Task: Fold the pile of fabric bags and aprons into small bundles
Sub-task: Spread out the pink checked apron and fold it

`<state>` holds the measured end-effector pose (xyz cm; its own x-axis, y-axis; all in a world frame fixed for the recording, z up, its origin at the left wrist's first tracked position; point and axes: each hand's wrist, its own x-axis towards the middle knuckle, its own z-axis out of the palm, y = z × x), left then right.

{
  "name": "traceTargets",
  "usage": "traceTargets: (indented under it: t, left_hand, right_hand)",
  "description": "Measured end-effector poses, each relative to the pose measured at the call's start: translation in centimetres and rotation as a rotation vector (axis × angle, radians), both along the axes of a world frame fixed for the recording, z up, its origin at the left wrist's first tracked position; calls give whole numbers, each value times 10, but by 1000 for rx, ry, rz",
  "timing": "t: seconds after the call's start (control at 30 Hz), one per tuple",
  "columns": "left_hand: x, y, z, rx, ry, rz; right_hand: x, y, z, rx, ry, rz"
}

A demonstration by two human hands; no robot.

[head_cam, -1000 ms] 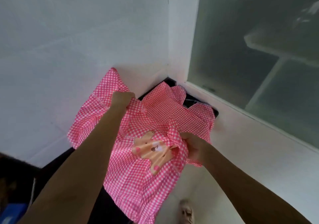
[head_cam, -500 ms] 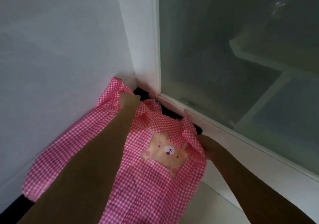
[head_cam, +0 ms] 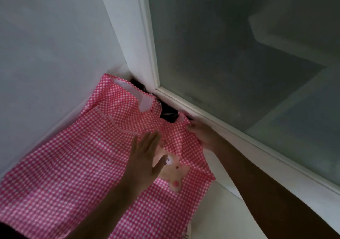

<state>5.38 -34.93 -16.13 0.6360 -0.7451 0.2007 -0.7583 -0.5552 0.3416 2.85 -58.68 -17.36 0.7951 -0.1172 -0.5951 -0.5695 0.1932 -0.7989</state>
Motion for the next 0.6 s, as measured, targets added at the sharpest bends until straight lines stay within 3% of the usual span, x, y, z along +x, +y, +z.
traceTargets:
  t: [0.07,0.1,0.17,0.23,0.3,0.5,0.6]
  left_hand:
    - [-6,1,-18,266,88,43]
    - [-3,-3,-25,397,158,75]
    - [4,-10,-41,533,298,139]
    - [13,-19,-49,531,366,171]
    - [21,-24,-51,526,364,179]
    - [28,-29,-41,539,370,197]
    - [29,-29,-42,552,398,189]
  right_hand:
    - [12,1,13,355,44,-34]
    - [17,2,20,376,47,-21]
    - [25,7,36,163,51,23]
    - [21,9,47,-236,77,114]
    - [8,9,47,-425,75,98]
    - [-88,25,11,-275,-10,-402]
    - [-129,55,-1,-365,-50,-237]
